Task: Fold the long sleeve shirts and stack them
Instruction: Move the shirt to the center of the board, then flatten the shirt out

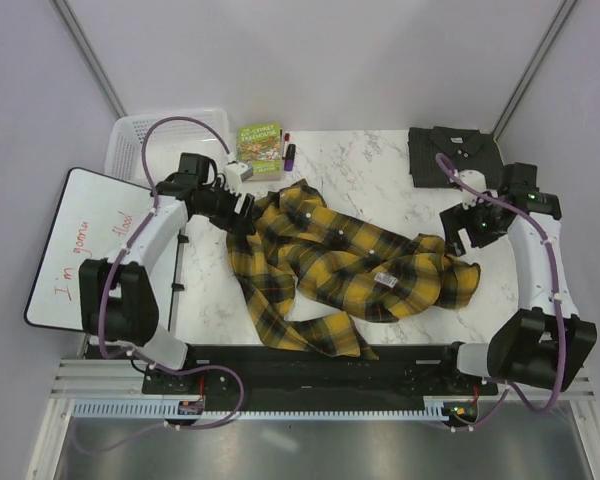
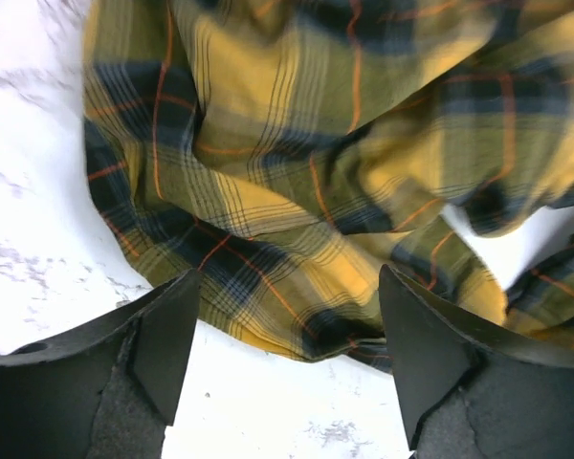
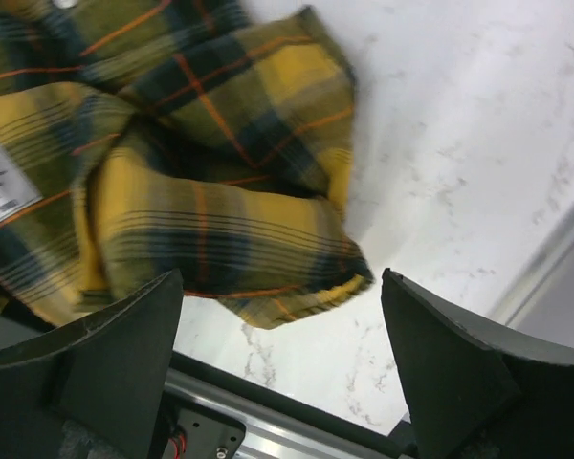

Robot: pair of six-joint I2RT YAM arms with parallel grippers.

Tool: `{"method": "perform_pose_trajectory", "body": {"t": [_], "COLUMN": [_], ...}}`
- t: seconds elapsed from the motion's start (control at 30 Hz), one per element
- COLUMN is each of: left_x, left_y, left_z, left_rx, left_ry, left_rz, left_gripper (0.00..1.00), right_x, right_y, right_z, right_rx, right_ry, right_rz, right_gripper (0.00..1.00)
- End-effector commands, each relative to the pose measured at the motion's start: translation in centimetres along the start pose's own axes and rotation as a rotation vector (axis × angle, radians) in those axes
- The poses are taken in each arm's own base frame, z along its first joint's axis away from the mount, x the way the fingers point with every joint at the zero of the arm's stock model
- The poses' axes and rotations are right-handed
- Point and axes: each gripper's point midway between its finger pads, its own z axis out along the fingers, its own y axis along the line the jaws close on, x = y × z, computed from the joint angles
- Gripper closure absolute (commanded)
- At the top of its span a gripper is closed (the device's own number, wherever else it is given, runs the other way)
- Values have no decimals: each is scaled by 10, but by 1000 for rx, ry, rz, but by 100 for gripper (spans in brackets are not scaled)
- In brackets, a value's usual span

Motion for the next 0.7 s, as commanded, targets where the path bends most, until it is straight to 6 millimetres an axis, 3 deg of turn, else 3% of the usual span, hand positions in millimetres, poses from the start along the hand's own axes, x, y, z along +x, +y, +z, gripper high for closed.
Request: {"method": "perform_pose_trajectory", "body": {"t": [0.0, 0.03, 0.13, 0.23, 0.3, 0.33, 0.43, 0.57, 0.67], "left_x": [16, 21, 40, 55, 73, 73, 91, 108, 112], "left_y": [8, 7, -3, -28, -49, -57, -74, -90, -92], "left_z": [13, 12, 6, -7, -10, -13, -12, -4, 6], "left_rx": [-11, -5, 23, 113, 196, 205, 260, 328, 341], "left_ry": [50, 55, 80, 65, 59, 36, 29, 26, 23], "left_rz": [98, 134, 196, 291, 330, 405, 535, 666, 727], "left_gripper": [21, 21, 21, 21, 19, 19, 19, 19, 19], "right_x": [-10, -6, -3, 1, 4, 11, 22, 25, 19], "right_y": [64, 84, 115, 139, 146, 149, 143, 130, 105], "right_z": [-3, 5, 18, 33, 47, 54, 73, 90, 104], "right_rx": [-172, -211, -257, -295, -300, -305, -291, -240, -167], "right_ry": [-13, 7, 26, 66, 94, 122, 180, 218, 236], "right_rz": [-129, -171, -243, -290, -309, -322, -324, -335, -340], "right_gripper": [9, 9, 9, 17, 21, 27, 37, 42, 44]}}
